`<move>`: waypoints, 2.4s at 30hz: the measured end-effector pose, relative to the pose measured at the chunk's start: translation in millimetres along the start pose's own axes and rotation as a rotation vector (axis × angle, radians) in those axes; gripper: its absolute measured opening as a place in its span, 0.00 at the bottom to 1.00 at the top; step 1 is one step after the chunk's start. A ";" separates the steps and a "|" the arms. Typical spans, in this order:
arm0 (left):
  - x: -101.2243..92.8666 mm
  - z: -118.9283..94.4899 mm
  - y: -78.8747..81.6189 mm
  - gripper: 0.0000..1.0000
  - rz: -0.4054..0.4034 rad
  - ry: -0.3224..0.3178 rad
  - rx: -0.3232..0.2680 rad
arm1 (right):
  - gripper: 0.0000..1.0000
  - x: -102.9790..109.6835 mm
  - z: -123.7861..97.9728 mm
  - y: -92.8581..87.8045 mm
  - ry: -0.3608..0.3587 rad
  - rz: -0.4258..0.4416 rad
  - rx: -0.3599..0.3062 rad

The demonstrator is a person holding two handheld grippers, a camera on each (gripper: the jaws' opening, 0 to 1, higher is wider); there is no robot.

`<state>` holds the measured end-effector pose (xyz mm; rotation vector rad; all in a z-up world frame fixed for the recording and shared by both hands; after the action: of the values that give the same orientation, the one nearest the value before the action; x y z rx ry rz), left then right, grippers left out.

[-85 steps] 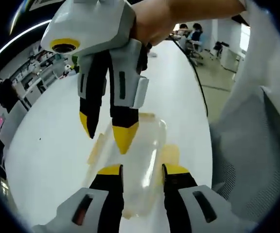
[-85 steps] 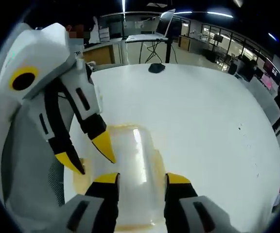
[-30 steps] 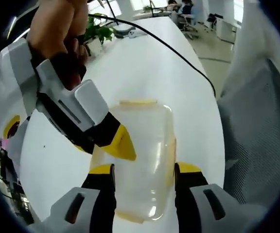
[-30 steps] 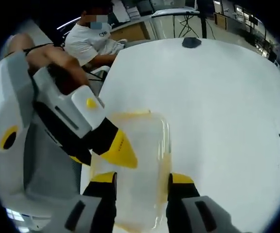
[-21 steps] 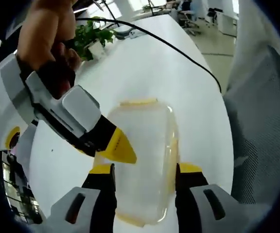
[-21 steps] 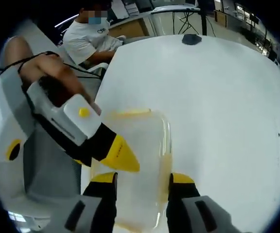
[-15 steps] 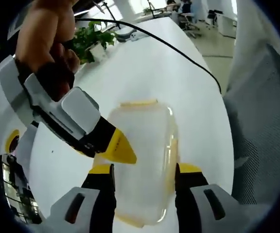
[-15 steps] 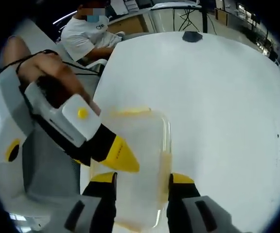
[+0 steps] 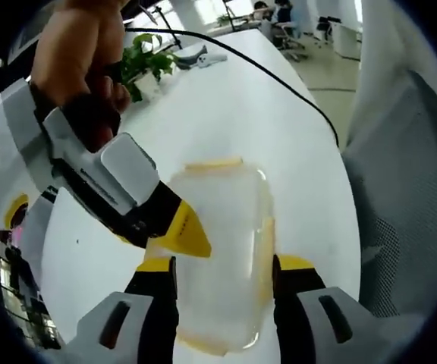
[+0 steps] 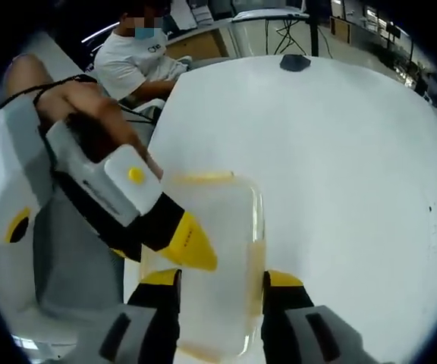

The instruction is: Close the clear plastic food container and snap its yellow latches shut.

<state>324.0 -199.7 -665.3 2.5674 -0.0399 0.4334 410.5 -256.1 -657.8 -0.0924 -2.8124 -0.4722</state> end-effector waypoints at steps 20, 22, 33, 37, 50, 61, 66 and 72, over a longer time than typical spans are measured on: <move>6.2 -8.3 -1.6 0.53 -0.142 -0.056 -0.044 | 0.42 15.3 -13.4 -13.3 -0.165 -0.026 -0.130; 8.1 -10.7 0.2 0.55 -0.147 -0.055 -0.054 | 0.41 19.7 -17.9 -14.5 -0.158 -0.019 -0.159; 17.7 -21.5 -6.7 0.60 -0.134 -0.086 -0.090 | 0.39 41.3 -20.2 -27.5 -0.147 0.027 -0.246; 21.9 -24.2 -13.9 0.62 -0.193 -0.075 -0.106 | 0.54 47.8 -18.3 -32.2 -0.168 0.058 -0.299; 24.6 -33.6 -36.7 0.90 -0.336 -0.061 -0.076 | 0.99 53.9 -15.3 -57.7 -0.330 0.176 -0.357; 19.6 -42.0 -42.8 0.99 -0.392 -0.023 -0.079 | 0.99 71.4 -14.1 -74.1 -0.427 0.270 -0.437; 11.5 -47.9 -49.0 0.99 -0.442 0.011 -0.099 | 0.99 82.4 -11.5 -77.7 -0.441 0.307 -0.450; 0.3 -54.7 -57.8 0.99 -0.463 0.022 -0.097 | 0.99 93.6 -10.7 -79.5 -0.460 0.341 -0.469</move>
<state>314.6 -122.2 -649.9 2.3753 0.5170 0.2721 315.1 -333.2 -645.6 -0.8590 -2.9477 -1.1316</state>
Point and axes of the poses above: the point that each gripper's makers call its tool centre point, and the gripper's own axes: z roughly forward along the fingers, x roughly to its left, y roughly out of its top, the point moved 9 cm from there along -z, roughly backward along the fingers, and after that the axes turned 4 degrees about z, right-handed, at the moved point
